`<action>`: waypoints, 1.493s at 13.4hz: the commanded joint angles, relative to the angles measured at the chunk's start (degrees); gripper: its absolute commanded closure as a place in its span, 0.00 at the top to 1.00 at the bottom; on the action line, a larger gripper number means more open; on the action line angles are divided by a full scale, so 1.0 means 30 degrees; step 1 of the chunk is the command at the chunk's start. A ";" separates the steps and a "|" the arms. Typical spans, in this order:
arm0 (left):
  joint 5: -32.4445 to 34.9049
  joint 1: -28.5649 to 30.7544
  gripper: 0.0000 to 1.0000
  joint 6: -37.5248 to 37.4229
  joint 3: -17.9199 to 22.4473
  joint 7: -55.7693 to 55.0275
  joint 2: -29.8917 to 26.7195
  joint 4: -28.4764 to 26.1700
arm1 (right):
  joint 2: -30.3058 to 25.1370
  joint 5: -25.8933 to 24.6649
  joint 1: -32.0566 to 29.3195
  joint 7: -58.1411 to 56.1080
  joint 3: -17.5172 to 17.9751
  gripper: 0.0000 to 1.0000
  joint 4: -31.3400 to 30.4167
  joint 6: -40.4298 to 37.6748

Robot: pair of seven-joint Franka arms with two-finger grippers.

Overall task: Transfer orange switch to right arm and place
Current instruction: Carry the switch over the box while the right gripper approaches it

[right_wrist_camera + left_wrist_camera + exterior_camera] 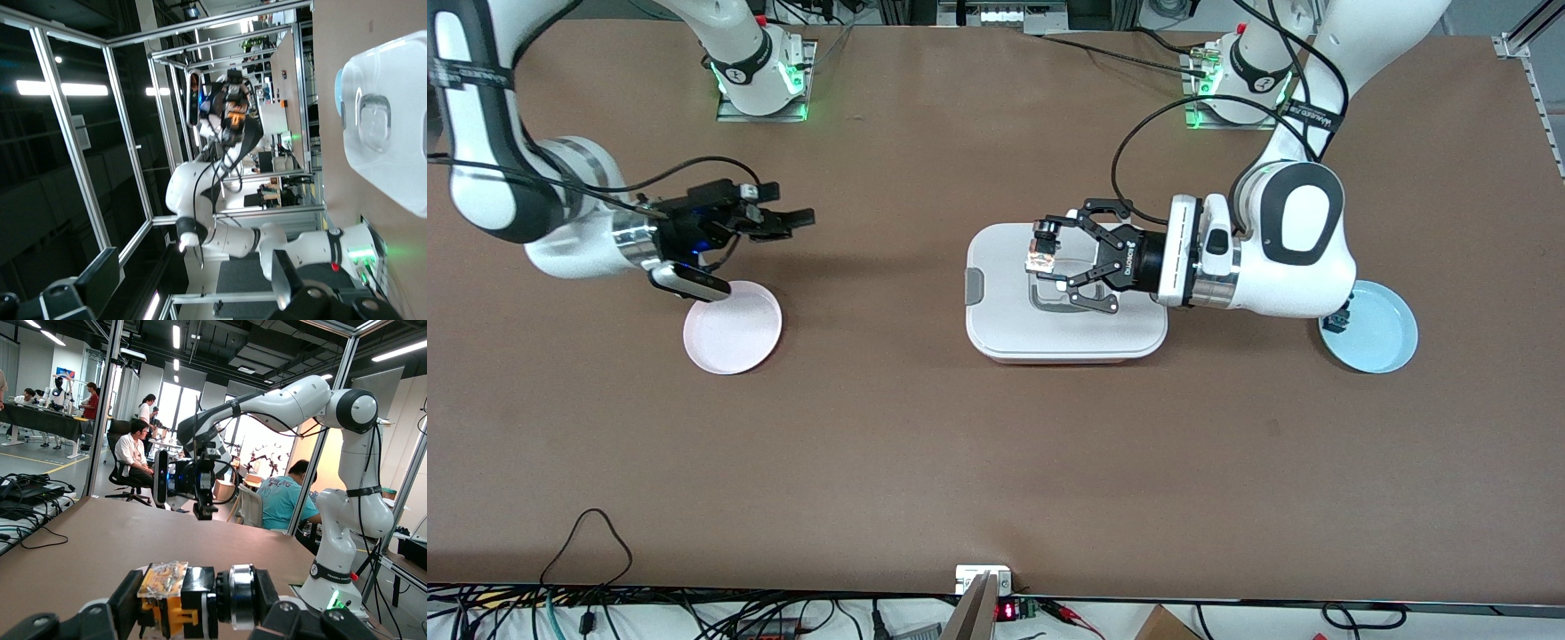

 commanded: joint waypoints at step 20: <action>-0.2045 -0.0831 0.00 0.0924 -0.0444 0.1802 0.0394 -0.0083 | 0.1721 1.1011 1.0598 -0.0549 -0.0048 0.64 0.3956 1.3454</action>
